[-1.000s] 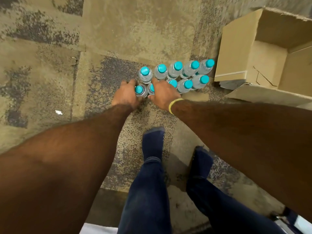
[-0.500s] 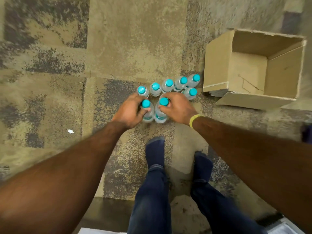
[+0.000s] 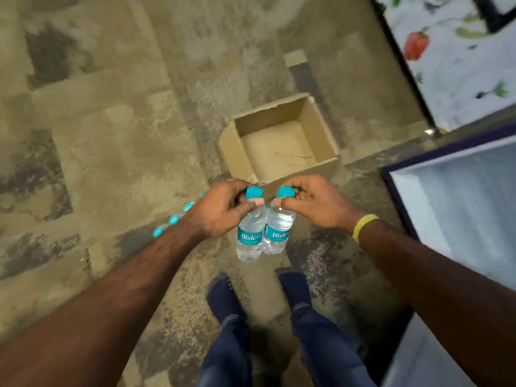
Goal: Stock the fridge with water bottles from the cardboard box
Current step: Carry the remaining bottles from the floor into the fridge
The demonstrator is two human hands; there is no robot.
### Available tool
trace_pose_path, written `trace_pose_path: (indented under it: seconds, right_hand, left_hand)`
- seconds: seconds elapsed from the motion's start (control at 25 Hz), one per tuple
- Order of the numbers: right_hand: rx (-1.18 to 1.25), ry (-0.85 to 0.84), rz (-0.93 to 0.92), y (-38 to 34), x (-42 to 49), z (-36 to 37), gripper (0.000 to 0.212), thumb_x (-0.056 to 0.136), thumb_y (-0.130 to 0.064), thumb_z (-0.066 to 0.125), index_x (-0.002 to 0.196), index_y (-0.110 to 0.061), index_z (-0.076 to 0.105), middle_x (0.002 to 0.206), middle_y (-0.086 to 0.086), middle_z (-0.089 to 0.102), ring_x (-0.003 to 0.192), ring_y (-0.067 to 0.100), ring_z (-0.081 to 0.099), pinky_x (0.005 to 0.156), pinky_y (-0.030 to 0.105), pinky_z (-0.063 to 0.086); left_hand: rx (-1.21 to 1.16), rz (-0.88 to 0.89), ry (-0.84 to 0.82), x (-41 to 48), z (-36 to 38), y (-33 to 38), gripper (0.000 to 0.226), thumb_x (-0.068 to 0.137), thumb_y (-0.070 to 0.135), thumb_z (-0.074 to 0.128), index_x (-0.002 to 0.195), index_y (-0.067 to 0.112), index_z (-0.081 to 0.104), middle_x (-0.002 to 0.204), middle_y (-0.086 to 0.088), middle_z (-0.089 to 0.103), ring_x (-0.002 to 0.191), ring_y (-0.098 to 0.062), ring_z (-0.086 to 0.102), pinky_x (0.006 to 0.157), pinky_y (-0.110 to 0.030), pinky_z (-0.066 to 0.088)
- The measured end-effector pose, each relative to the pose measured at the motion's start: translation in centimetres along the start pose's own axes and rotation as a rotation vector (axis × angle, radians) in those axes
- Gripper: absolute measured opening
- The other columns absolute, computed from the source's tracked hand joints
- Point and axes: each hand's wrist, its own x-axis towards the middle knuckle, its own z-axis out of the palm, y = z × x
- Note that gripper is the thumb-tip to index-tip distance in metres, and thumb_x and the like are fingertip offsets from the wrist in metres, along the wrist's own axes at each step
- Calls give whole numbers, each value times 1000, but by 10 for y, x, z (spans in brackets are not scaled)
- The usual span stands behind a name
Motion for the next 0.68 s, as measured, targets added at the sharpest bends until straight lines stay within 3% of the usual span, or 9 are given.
trace_pose_path:
  seconds: [0.12,0.24,0.4,0.52,0.68]
  right_hand:
    - [72,134,27,18,-46,-58,18,85,-23,74,93,-8,70,87,18,70,69,16,58,70,46,54]
    - [144,292,69,45,-94,-108,16,87,-24,71,94,-10,71,86,14,71,73,20,63,74,45,54]
    - [209,486,118,89,-155,-170,14,87,-24,71,88,-11,72,83,13,70,70,13,61,73,45,53]
    - [234,641,163,121,-200,-219,24,82,-35,71,87,-11,72,84,14,71,73,25,64,75,49,53]
    - [188,848,164,158,-252,-278,22,88,-28,70,84,-6,72,62,-4,63,56,1,49,59,24,44]
  left_hand:
    - [52,102,-107,46,20,67,33,87,46,55,76,15,59,64,6,45,55,-6,38,53,-26,36]
    - [113,190,-227,96,51,129,30,92,41,60,80,13,61,66,4,47,57,-6,38,51,-18,32]
    - [159,332,-348,159,107,214,36,90,42,59,77,9,57,60,7,42,52,-6,36,50,-23,31]
    - [196,430,-427,196,152,288,33,92,41,59,77,12,56,58,8,43,47,-4,40,46,-26,34]
    - [290,617,-434,232,205,375,22,95,32,58,79,17,60,58,10,46,49,7,45,47,-16,33]
